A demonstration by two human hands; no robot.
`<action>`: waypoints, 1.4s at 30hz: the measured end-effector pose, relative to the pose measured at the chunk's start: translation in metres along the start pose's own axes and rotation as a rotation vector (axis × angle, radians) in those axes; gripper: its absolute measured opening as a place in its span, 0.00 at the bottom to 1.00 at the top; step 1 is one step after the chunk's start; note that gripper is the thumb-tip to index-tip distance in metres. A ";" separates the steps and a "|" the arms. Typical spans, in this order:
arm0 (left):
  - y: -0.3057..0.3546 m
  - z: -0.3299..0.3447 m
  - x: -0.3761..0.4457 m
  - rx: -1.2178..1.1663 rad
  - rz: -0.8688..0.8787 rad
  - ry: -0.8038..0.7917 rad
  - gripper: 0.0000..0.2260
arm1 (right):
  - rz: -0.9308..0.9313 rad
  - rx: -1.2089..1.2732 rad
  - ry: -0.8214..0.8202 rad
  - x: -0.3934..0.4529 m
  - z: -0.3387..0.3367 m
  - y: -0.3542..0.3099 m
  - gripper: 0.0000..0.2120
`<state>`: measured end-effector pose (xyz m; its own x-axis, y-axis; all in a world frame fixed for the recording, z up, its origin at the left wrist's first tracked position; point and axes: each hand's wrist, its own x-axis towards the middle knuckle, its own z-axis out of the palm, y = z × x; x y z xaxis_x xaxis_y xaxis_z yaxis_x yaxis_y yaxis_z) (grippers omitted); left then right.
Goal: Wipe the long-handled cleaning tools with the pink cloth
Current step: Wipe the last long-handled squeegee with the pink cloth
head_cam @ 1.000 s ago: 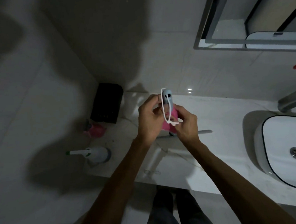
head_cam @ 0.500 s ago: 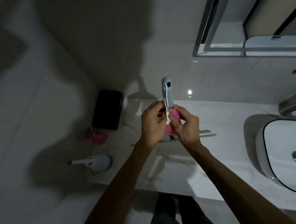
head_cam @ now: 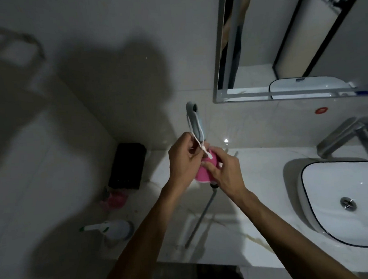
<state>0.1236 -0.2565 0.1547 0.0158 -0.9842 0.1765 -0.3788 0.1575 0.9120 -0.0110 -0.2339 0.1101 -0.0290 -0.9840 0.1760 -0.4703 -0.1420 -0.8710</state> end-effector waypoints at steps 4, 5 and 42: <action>0.021 -0.001 -0.004 0.106 -0.034 0.041 0.08 | -0.108 0.086 0.136 0.003 -0.003 -0.032 0.21; 0.025 -0.002 -0.006 0.110 -0.053 0.053 0.09 | -0.122 0.086 0.150 0.002 -0.003 -0.037 0.20; 0.070 0.013 -0.044 -0.182 0.090 0.191 0.03 | -0.052 0.051 -0.166 -0.048 -0.059 -0.032 0.29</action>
<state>0.0840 -0.2033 0.2064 0.1704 -0.9350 0.3110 -0.2145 0.2728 0.9378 -0.0467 -0.1758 0.1572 0.1420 -0.9790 0.1466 -0.4220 -0.1938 -0.8856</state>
